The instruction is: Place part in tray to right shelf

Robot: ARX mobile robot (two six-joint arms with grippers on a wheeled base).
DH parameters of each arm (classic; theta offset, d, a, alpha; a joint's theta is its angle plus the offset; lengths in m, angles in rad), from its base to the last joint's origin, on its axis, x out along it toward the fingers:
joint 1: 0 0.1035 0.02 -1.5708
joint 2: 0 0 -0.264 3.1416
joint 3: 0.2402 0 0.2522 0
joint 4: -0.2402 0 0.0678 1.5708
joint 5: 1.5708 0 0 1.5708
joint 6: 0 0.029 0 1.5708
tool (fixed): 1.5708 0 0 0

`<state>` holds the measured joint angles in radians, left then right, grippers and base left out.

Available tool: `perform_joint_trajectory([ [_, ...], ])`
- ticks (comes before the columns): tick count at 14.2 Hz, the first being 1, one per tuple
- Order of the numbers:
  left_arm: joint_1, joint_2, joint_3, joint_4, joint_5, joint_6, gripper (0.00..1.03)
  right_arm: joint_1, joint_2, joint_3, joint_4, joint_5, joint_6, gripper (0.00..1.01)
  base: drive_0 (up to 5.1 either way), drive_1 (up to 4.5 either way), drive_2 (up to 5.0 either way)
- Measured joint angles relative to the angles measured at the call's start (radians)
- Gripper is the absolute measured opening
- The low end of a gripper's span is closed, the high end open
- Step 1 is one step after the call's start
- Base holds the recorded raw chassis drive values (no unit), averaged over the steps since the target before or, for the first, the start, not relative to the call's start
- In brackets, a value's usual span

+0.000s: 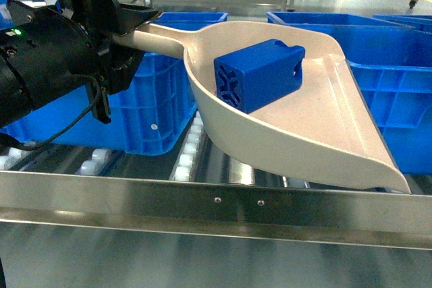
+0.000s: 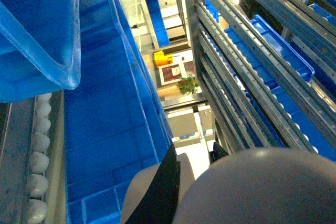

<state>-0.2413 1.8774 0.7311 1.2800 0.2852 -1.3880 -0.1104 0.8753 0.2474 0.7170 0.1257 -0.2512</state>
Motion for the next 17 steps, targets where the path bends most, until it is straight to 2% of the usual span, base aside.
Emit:
perform_joint_trajectory([
  [15, 0.0, 0.0, 0.0, 0.0, 0.0, 0.0, 0.14, 0.0, 0.0, 0.0, 0.0, 0.0, 0.0, 0.98, 0.0, 0.0, 0.0],
  [16, -0.002, -0.002, 0.0, -0.018, -0.014, 0.004, 0.14, 0.0, 0.0, 0.0, 0.0, 0.0, 0.0, 0.98, 0.0, 0.0, 0.0],
  [17, -0.017, -0.055, 0.007, -0.174, -0.117, 0.006, 0.14, 0.0, 0.0, 0.0, 0.0, 0.0, 0.0, 0.98, 0.0, 0.0, 0.0],
])
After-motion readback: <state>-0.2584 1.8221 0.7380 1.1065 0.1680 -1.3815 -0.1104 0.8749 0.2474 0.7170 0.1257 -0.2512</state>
